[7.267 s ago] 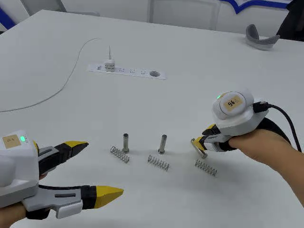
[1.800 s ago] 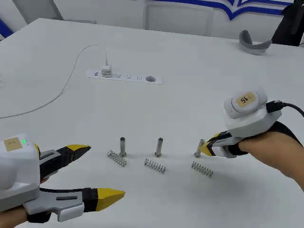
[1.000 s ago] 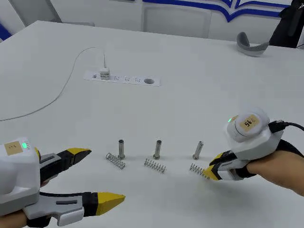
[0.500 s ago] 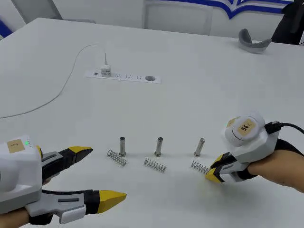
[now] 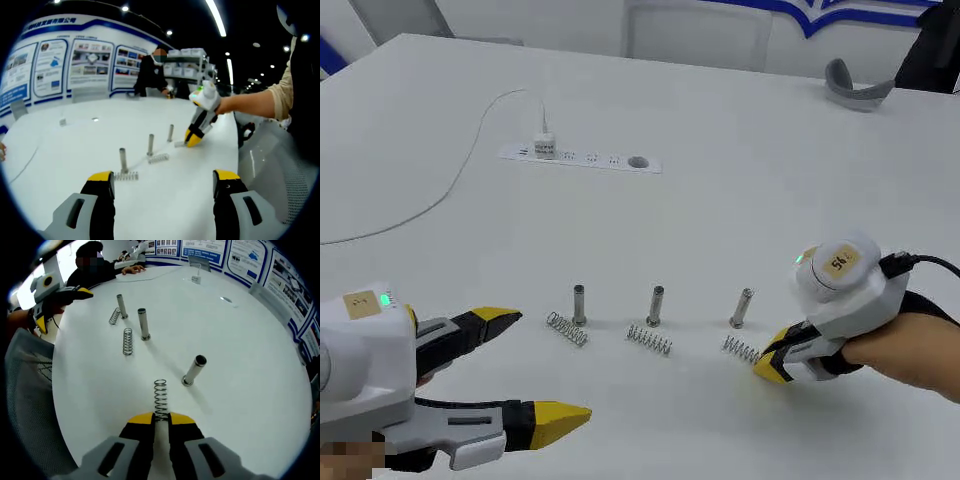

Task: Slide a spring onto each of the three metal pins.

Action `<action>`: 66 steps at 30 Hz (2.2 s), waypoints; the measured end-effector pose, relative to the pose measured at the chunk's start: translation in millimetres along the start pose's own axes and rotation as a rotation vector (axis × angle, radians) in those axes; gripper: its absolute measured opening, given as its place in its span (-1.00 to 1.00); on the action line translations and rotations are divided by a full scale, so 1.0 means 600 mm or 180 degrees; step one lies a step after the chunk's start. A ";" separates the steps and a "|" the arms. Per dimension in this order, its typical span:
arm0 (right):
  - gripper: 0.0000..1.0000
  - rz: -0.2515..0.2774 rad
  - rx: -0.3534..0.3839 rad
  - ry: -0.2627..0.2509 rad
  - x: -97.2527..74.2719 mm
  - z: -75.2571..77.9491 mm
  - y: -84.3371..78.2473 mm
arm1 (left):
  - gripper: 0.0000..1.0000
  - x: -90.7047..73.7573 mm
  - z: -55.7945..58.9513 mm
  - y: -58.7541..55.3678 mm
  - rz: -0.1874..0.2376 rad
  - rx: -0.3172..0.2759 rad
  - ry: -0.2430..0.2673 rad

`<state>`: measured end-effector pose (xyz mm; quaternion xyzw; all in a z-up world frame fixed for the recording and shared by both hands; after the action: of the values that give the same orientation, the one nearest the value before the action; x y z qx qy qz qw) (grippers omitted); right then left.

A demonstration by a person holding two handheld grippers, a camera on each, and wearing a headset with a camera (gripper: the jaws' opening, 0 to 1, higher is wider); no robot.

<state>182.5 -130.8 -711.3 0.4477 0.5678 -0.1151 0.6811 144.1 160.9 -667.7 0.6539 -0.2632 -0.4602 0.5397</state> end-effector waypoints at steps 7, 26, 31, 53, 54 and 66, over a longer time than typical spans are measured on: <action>-0.77 -0.0034 -0.0072 -0.0030 -0.004 -0.006 -0.001 | 0.62 0.010 0.006 0.003 -0.0048 0.0084 -0.0109; -0.77 0.0045 -0.0469 0.0268 -0.033 -0.061 0.033 | 0.47 0.064 0.030 0.014 -0.0117 0.0307 -0.0478; -0.77 0.0058 -0.0593 0.0375 -0.037 -0.078 0.046 | 0.43 0.079 0.032 0.012 -0.0153 0.0365 -0.0555; -0.77 0.0092 -0.1180 0.0656 -0.050 -0.143 0.084 | -0.10 0.120 0.061 0.018 -0.0145 0.0636 -0.0782; -0.77 0.0098 -0.1188 0.0663 -0.050 -0.145 0.086 | -0.12 0.120 0.062 0.018 -0.0149 0.0649 -0.0790; -0.77 0.0065 -0.1344 0.0740 -0.054 -0.168 0.095 | -0.37 0.132 0.073 0.013 -0.0191 0.0908 -0.0839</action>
<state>142.2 -34.7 -650.7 0.3114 0.6493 0.0654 0.6908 141.1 72.1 -685.3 0.6654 -0.3745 -0.5159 0.3885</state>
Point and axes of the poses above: the centre of the closed fingertips' face, and the gripper's own axes: x roughly forward along the fingers, z roughly to its right, y roughly out of its top, the point moved 7 cm from there along -x, roughly backward along the fingers, and after that the axes turned 8 degrees about x, right-handed, at the moved point
